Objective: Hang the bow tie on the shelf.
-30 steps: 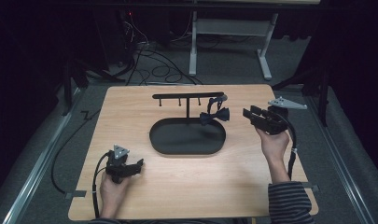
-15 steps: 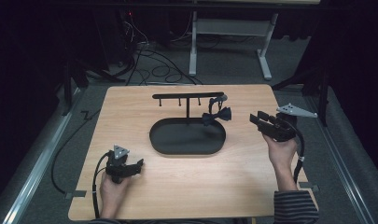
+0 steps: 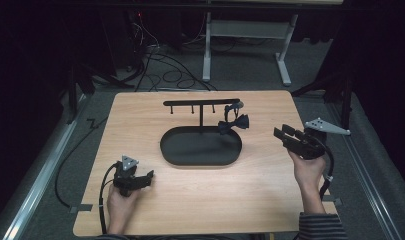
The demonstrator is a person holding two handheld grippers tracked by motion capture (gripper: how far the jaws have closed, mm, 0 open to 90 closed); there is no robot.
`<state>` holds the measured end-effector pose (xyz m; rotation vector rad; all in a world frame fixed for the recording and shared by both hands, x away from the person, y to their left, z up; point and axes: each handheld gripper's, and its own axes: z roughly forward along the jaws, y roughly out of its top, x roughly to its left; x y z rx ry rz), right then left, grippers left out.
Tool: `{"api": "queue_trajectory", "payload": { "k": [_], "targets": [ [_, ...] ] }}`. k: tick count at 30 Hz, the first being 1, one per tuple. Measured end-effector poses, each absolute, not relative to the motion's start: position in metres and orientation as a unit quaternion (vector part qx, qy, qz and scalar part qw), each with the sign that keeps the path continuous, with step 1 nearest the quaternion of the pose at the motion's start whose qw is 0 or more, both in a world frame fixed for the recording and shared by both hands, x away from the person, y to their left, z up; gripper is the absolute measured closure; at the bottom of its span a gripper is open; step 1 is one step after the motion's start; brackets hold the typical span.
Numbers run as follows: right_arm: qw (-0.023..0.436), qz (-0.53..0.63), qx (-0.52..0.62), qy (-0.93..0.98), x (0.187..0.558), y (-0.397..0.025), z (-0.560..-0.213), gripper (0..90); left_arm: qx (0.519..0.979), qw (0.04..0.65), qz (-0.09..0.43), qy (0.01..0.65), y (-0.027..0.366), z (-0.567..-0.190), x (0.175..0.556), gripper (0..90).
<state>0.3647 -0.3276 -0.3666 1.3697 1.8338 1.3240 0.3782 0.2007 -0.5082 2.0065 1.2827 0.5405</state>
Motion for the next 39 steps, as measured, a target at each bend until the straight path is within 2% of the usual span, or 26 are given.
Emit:
{"api": "queue_trajectory", "payload": {
  "k": [39],
  "targets": [
    [0.219,0.489,0.504,0.677,0.331,-0.330,-0.392,58.9,0.772,0.343,0.208,0.493,0.201,-0.508,0.378,21.9]
  ]
}}
